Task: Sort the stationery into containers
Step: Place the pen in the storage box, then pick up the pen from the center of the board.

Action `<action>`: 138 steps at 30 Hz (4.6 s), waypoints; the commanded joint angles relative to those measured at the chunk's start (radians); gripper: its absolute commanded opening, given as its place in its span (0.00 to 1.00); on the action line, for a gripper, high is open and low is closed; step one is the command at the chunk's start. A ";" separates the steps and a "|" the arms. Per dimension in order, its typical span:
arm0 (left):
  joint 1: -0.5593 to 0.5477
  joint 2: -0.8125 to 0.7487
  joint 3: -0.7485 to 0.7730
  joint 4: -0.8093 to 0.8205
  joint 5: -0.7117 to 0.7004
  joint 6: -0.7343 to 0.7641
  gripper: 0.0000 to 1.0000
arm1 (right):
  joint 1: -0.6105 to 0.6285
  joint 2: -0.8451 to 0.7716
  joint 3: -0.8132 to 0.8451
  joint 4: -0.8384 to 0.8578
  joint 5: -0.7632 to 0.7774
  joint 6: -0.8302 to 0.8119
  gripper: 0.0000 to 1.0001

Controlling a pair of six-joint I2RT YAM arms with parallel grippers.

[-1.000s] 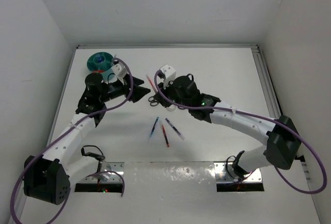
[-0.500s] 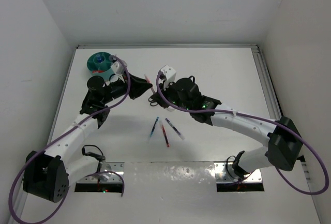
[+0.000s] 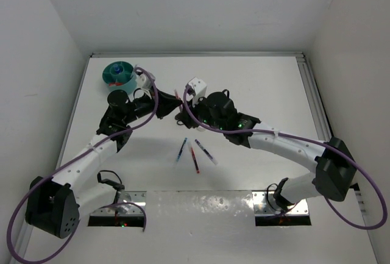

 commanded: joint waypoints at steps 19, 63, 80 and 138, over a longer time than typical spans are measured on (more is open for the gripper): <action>0.490 0.249 0.174 0.261 -0.228 0.488 0.00 | 0.004 -0.052 -0.092 0.038 0.140 0.024 0.99; 0.527 0.788 0.333 0.371 -0.108 0.779 0.35 | -0.126 0.166 0.061 -0.108 0.011 0.010 0.99; 0.495 0.547 0.463 0.031 -0.028 0.846 0.42 | -0.126 0.065 0.067 -0.230 0.087 0.013 0.99; -0.417 0.487 0.170 -1.252 -0.287 2.686 0.47 | 0.001 -0.512 -0.426 -0.634 0.449 0.492 0.96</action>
